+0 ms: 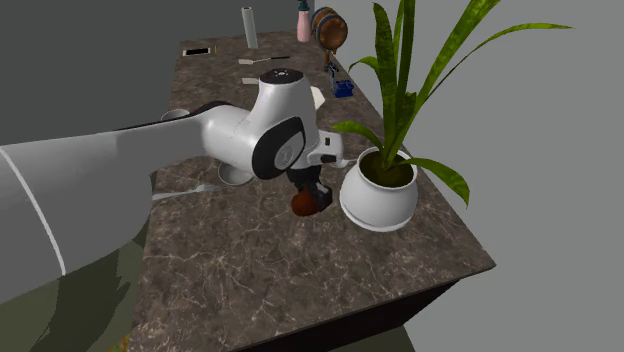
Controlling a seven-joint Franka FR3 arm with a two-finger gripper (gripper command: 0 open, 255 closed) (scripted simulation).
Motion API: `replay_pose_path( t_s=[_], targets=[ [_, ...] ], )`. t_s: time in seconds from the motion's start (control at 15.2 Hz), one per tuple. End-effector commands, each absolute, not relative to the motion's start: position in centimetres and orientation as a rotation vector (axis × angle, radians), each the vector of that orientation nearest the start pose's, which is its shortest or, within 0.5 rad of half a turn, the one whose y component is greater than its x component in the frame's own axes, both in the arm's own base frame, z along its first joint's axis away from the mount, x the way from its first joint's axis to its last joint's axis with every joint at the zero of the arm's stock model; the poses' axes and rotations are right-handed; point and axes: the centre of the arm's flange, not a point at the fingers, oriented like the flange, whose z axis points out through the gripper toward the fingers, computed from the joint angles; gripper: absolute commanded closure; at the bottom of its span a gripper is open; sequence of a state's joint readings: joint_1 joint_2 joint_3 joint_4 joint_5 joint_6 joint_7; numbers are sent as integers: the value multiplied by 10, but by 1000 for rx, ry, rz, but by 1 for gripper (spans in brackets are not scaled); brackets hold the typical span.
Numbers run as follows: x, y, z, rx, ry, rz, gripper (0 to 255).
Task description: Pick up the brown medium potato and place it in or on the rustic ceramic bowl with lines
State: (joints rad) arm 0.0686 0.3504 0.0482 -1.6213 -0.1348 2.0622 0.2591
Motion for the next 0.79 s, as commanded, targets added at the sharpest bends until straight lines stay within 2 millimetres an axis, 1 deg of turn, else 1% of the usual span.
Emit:
replay_pose_path(
  t_s=[0.0,0.13,0.2,0.73],
  targets=[
    [666,68,440,-3220,141,-175,255],
    [666,68,451,-3220,141,-175,255],
    [666,68,451,-3220,141,-175,255],
    [661,173,453,-3220,141,-175,255]
  ],
)
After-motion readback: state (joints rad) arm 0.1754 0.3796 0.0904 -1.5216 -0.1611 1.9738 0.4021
